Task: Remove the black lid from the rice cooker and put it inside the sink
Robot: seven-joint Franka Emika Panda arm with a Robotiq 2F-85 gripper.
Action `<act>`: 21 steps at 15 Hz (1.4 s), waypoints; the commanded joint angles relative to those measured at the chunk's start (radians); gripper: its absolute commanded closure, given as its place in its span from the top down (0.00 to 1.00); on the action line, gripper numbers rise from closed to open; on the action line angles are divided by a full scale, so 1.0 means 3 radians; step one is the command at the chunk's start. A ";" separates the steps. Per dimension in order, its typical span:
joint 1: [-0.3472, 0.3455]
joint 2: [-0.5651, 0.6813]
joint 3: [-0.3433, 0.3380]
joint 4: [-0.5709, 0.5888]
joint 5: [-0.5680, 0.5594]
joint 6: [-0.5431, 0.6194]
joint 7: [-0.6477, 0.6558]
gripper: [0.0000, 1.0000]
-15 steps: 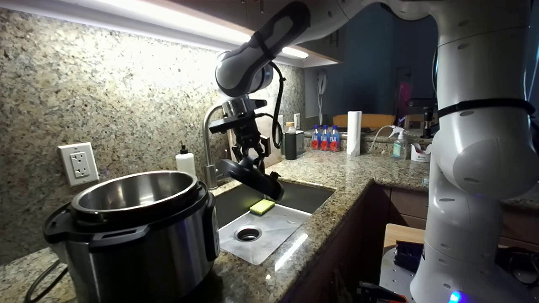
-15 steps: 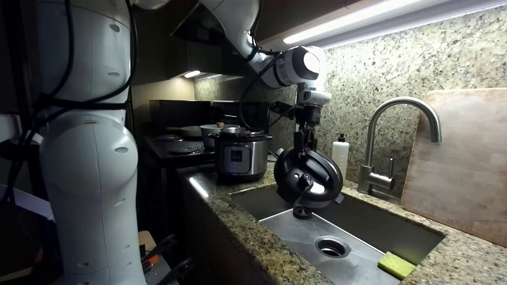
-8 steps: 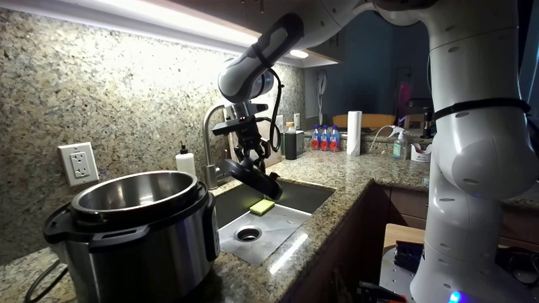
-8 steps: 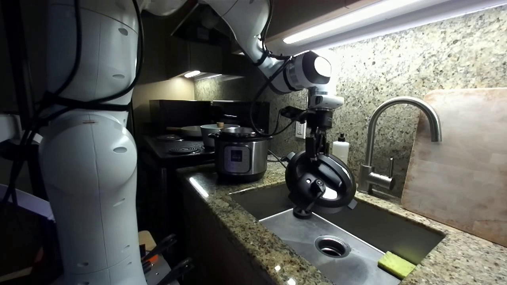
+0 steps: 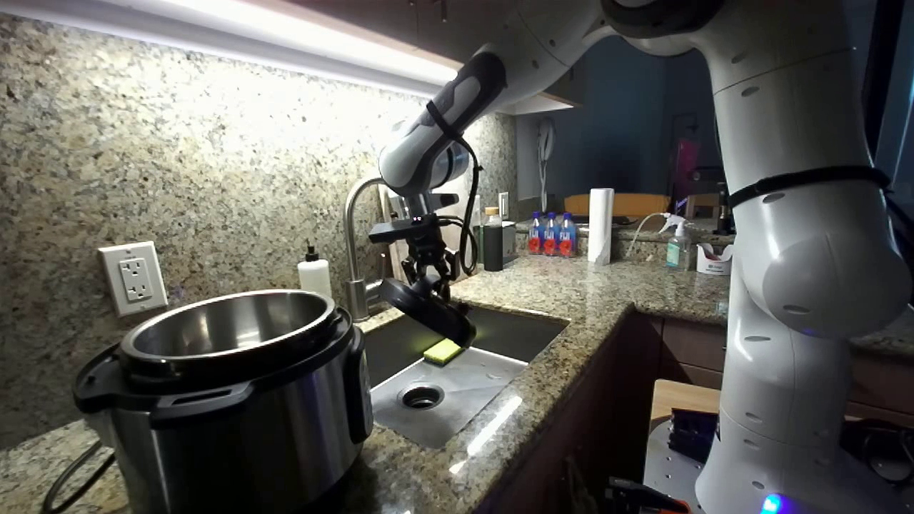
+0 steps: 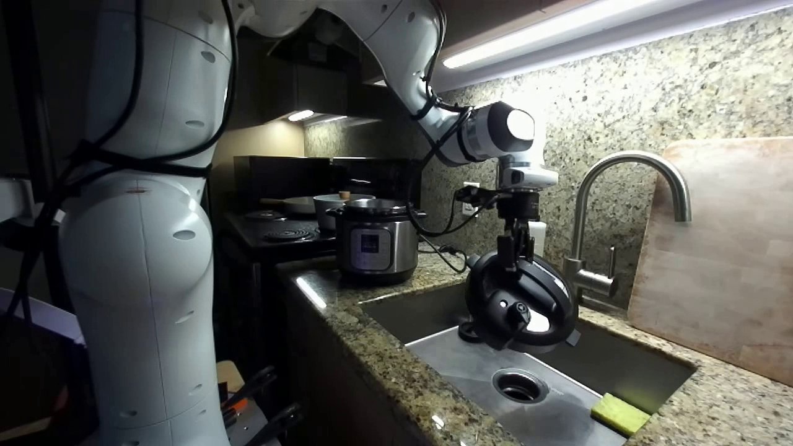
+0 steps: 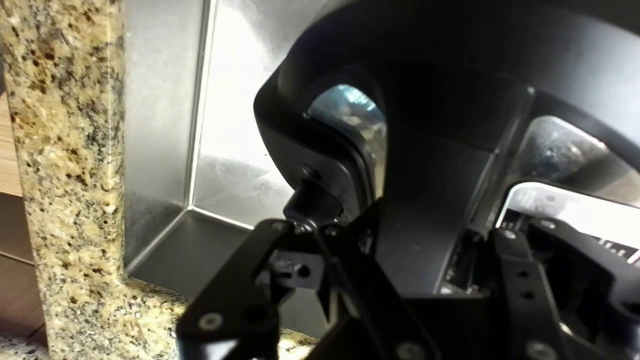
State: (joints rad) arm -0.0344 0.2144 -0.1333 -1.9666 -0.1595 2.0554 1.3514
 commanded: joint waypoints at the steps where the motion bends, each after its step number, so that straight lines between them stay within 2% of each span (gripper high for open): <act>1: -0.0070 0.0018 -0.0040 0.0013 0.0027 0.0127 -0.0156 0.03; 7: -0.0060 0.0192 -0.0139 -0.0021 -0.0041 0.0300 -0.0129 0.03; 15: -0.0232 0.0530 -0.0400 0.0012 -0.0105 0.0452 -0.0459 0.03; 21: -0.0252 0.0650 -0.0528 0.0044 -0.0143 0.0492 -0.0638 0.03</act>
State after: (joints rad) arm -0.1039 0.4233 -0.2844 -1.9645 -0.1729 2.1940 1.1996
